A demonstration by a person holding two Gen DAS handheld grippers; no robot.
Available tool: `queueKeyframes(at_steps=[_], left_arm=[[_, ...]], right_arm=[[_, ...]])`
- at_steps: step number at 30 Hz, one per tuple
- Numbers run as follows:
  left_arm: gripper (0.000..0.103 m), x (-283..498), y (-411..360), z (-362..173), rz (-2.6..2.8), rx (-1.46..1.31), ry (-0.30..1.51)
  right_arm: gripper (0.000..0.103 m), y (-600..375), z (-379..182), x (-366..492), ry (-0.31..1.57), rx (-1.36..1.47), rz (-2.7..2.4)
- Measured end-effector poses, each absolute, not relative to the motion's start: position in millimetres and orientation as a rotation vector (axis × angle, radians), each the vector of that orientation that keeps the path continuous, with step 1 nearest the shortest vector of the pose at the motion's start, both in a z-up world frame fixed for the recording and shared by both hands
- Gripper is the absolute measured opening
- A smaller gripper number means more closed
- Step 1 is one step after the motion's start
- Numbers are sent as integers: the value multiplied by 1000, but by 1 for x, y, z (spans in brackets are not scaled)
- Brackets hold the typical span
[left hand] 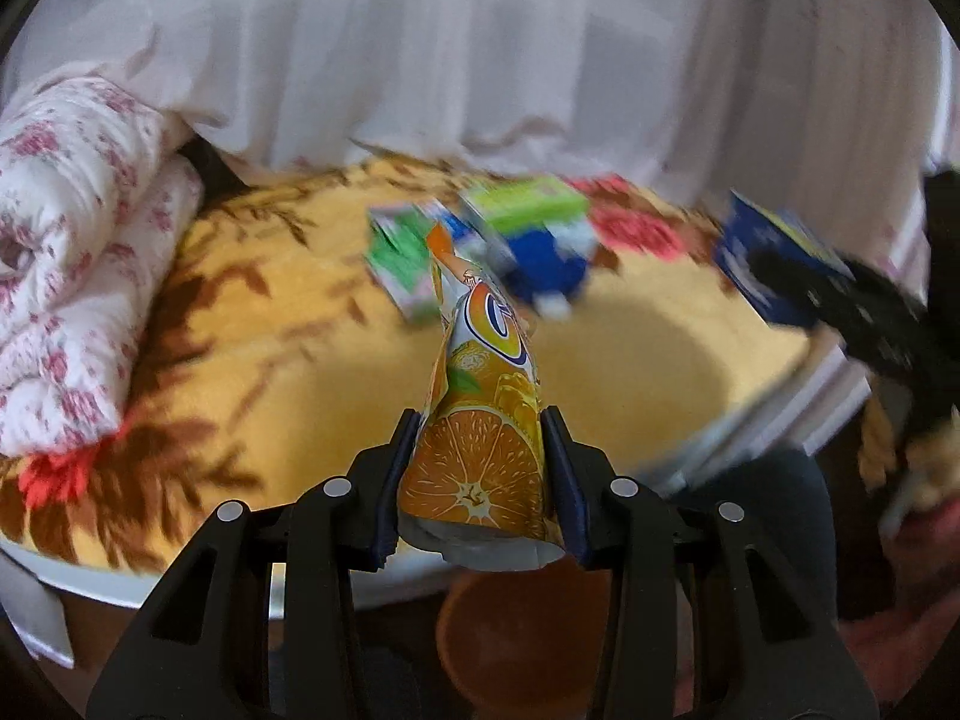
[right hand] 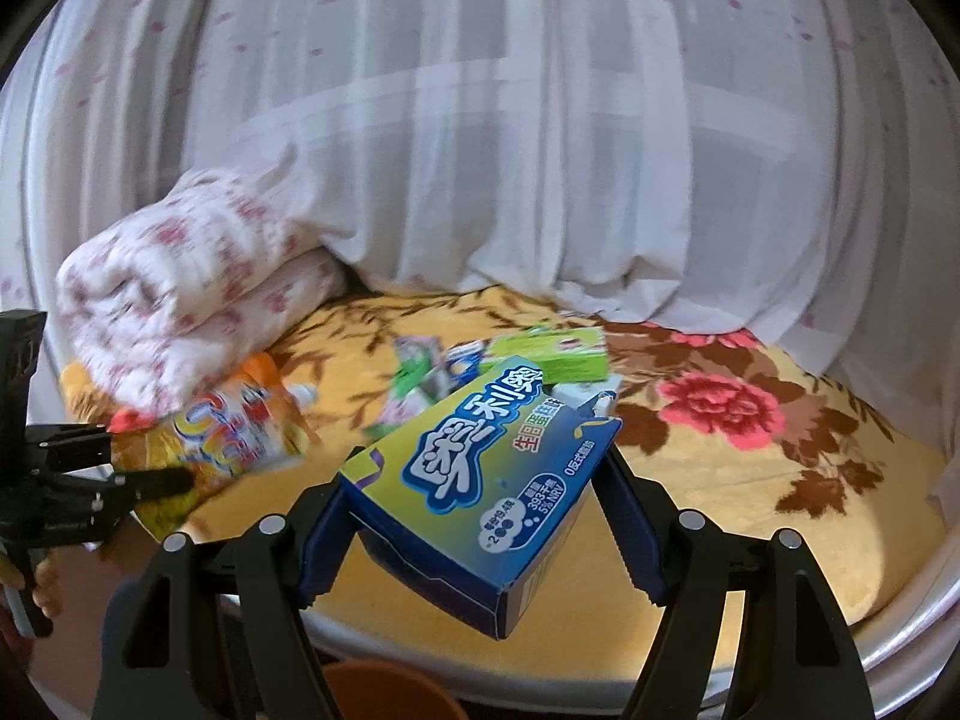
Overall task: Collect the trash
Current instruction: 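Carry the box and pouch down to the orange bin and open both tools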
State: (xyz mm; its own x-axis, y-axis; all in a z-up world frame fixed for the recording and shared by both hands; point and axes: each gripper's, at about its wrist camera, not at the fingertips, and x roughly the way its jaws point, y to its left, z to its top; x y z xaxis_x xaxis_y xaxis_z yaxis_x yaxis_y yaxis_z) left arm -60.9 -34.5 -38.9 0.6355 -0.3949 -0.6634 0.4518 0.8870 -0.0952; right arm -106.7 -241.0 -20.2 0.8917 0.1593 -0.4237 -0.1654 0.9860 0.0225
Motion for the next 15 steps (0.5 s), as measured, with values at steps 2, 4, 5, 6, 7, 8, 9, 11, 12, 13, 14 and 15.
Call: queueKeyframes(at_steps=[2, 4, 5, 6, 7, 8, 9, 11, 12, 13, 14, 15], left_arm=[[40, -76, -35, -50, -522, 84, 789], [40, -84, -35, -63, -549, 76, 844], [40, -89, -37, -71, -557, 79, 872], [40, -92, -38, -79, -560, 85, 896], [40, -96, -39, -84, -564, 85, 914], [40, -98, -40, -92, -566, 85, 937], [40, -99, -42, -102, -569, 84, 966], [40, -100, -45, -118, -571, 80, 1015], [40, -101, -46, -127, -571, 79, 1041], [40, -102, -47, -134, -573, 80, 1062], [40, -102, -50, -143, -570, 89, 1086], [40, -103, -53, -148, -570, 92, 1101]], right_arm=[[73, -235, -24, -116, 457, -39, 199], [73, -230, -31, -124, 483, -59, 231], [73, -226, -36, -128, 501, -73, 249], [73, -223, -41, -131, 519, -86, 265], [73, -219, -49, -135, 543, -103, 283], [73, -216, -54, -138, 559, -112, 295], [73, -213, -61, -140, 581, -123, 308], [73, -207, -77, -143, 633, -133, 336], [73, -205, -82, -143, 652, -135, 345], [73, -202, -89, -144, 675, -137, 356], [73, -200, -98, -144, 705, -141, 371], [73, -197, -107, -144, 734, -144, 385]])
